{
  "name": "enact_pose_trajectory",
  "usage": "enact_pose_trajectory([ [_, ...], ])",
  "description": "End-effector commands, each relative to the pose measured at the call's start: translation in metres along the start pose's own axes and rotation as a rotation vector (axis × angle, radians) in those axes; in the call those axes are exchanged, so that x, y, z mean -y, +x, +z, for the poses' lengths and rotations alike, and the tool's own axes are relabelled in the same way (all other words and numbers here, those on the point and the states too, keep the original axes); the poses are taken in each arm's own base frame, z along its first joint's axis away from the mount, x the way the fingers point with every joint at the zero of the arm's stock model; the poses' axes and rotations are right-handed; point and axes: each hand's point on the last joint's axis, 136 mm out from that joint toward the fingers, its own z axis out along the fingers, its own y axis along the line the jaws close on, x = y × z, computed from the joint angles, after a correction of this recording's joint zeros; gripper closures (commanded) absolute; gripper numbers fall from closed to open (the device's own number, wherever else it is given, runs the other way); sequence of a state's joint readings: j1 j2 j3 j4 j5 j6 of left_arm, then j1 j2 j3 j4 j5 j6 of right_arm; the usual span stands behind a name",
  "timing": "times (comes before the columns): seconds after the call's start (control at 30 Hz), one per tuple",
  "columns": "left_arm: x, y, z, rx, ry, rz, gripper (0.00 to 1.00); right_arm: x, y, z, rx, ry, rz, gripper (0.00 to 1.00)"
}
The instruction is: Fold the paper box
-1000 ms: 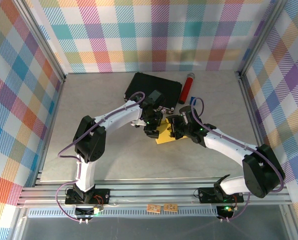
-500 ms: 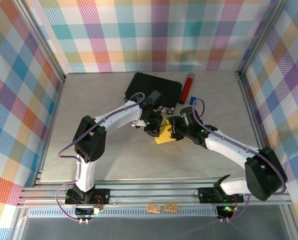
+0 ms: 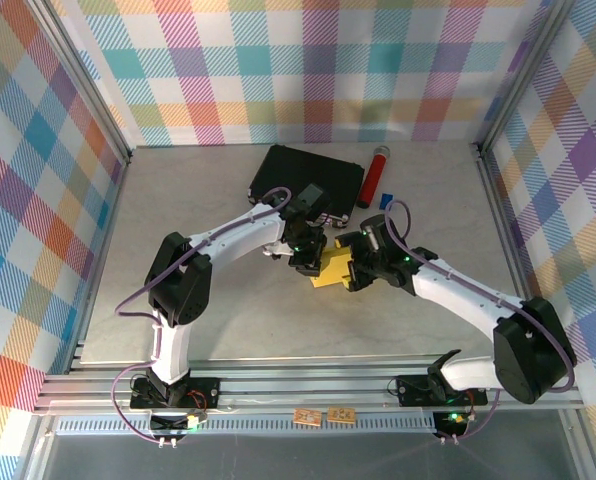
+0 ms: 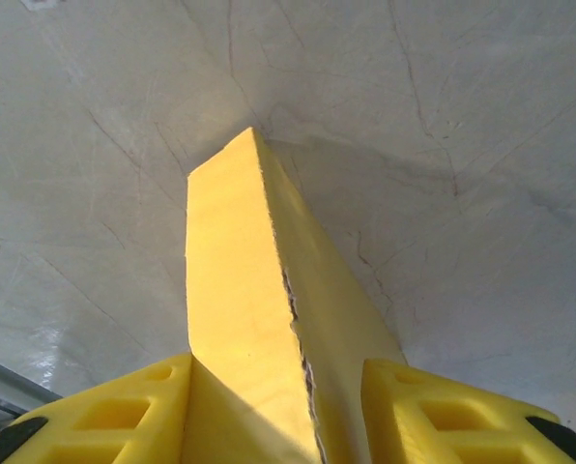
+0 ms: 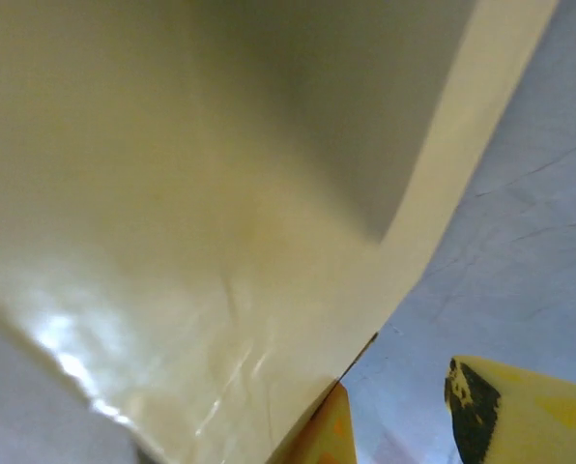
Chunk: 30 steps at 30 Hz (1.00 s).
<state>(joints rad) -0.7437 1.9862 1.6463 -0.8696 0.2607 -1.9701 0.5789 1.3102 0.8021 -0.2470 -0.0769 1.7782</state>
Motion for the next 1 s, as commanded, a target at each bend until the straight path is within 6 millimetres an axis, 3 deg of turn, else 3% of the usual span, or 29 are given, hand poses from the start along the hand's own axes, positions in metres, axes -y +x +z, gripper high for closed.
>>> enact_pose_trajectory([
  [0.0, -0.029, -0.045, 0.006, 0.190, -0.080, -0.353, 0.57, -0.003, -0.005, -0.022, 0.006, 0.036, -0.013, 0.15],
  [0.27, -0.041, -0.068, -0.017, 0.239, -0.107, -0.358, 0.57, -0.015, -0.015, -0.057, -0.014, -0.001, -0.052, 0.14],
  [0.43, -0.045, -0.082, -0.029, 0.256, -0.119, -0.364, 0.57, -0.026, -0.035, -0.081, 0.034, -0.023, -0.285, 0.18],
  [0.6, -0.040, -0.077, -0.024, 0.225, -0.120, -0.355, 0.58, -0.032, -0.041, -0.088, 0.035, -0.035, -0.617, 0.27],
  [0.7, -0.037, -0.073, -0.023, 0.227, -0.127, -0.338, 0.58, -0.026, -0.044, -0.087, 0.022, -0.001, -0.703, 0.27],
  [0.83, -0.037, -0.069, -0.018, 0.222, -0.135, -0.326, 0.58, -0.022, -0.039, -0.079, -0.046, 0.013, -0.726, 0.27],
  [0.97, -0.040, -0.067, -0.015, 0.227, -0.144, -0.321, 0.59, -0.016, -0.032, -0.069, -0.114, 0.034, -0.620, 0.26],
])
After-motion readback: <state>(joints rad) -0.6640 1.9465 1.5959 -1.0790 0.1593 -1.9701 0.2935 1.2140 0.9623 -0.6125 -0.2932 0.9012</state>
